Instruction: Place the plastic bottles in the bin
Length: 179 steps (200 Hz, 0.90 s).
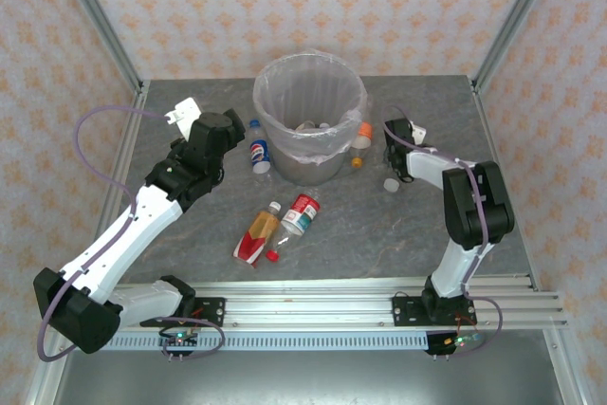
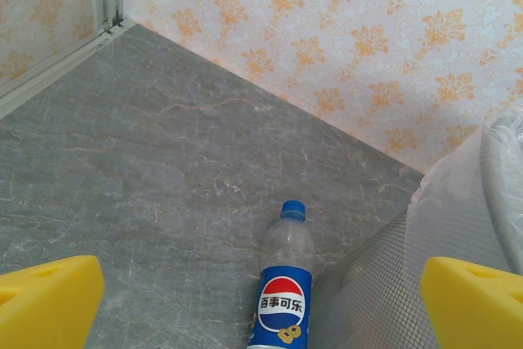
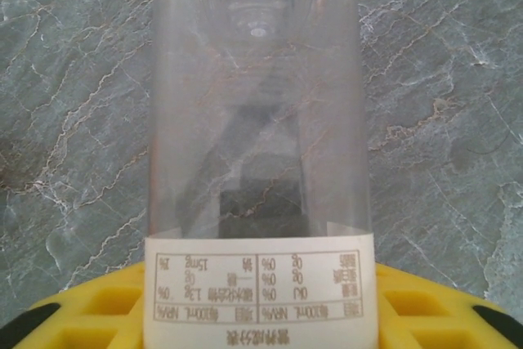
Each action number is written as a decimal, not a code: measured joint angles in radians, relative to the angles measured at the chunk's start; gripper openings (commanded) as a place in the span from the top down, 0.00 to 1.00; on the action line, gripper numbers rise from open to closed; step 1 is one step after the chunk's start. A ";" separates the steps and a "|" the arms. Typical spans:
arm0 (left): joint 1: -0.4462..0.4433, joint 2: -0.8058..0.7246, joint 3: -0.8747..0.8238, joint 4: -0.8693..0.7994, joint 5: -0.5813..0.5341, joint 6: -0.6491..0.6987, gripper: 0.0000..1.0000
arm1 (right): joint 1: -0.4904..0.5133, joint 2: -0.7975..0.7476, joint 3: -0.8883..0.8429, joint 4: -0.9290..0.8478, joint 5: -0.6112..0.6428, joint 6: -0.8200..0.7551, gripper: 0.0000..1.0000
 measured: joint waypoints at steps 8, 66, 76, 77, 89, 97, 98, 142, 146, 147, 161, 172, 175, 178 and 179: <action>0.000 0.000 0.000 0.000 0.000 0.000 0.00 | 0.000 -0.008 -0.008 0.000 0.000 0.000 0.62; 0.000 0.026 0.000 0.000 0.005 0.000 0.00 | 0.000 -0.182 -0.092 0.021 -0.016 -0.005 0.76; 0.000 0.031 0.000 0.000 0.008 0.000 0.00 | 0.000 -0.221 -0.104 0.029 -0.019 -0.006 0.79; 0.000 0.031 0.000 0.000 0.008 0.000 0.00 | 0.000 -0.224 -0.105 0.030 -0.019 -0.007 0.79; 0.000 0.036 0.000 0.000 0.008 -0.001 0.00 | 0.000 -0.267 -0.116 0.037 -0.024 -0.008 0.82; 0.000 0.040 0.000 0.000 0.011 -0.001 0.00 | 0.000 -0.289 -0.121 0.039 -0.027 -0.009 0.85; 0.000 0.040 0.000 0.000 0.012 -0.001 0.00 | 0.000 -0.291 -0.121 0.039 -0.027 -0.009 0.85; 0.000 0.052 0.000 0.000 0.019 -0.001 0.00 | 0.000 -0.405 -0.127 0.041 -0.058 -0.030 1.00; 0.000 0.052 0.000 0.000 0.019 -0.001 0.00 | 0.000 -0.414 -0.127 0.041 -0.062 -0.032 1.00; 0.000 0.052 0.000 0.000 0.019 -0.001 0.00 | 0.000 -0.417 -0.127 0.041 -0.064 -0.032 1.00; 0.000 0.052 0.000 0.000 0.022 -0.001 0.00 | 0.000 -0.445 -0.127 0.041 -0.075 -0.037 1.00; 0.000 0.052 0.000 0.000 0.023 -0.001 0.00 | 0.000 -0.469 -0.127 0.041 -0.086 -0.038 1.00; 0.000 0.052 0.000 0.000 0.023 -0.001 0.00 | 0.000 -0.476 -0.127 0.041 -0.089 -0.037 1.00; 0.000 0.052 0.000 0.000 0.023 -0.001 0.00 | 0.000 -0.481 -0.127 0.041 -0.092 -0.037 1.00; 0.000 0.052 0.000 0.000 0.023 -0.001 0.00 | 0.000 -0.483 -0.127 0.041 -0.093 -0.037 1.00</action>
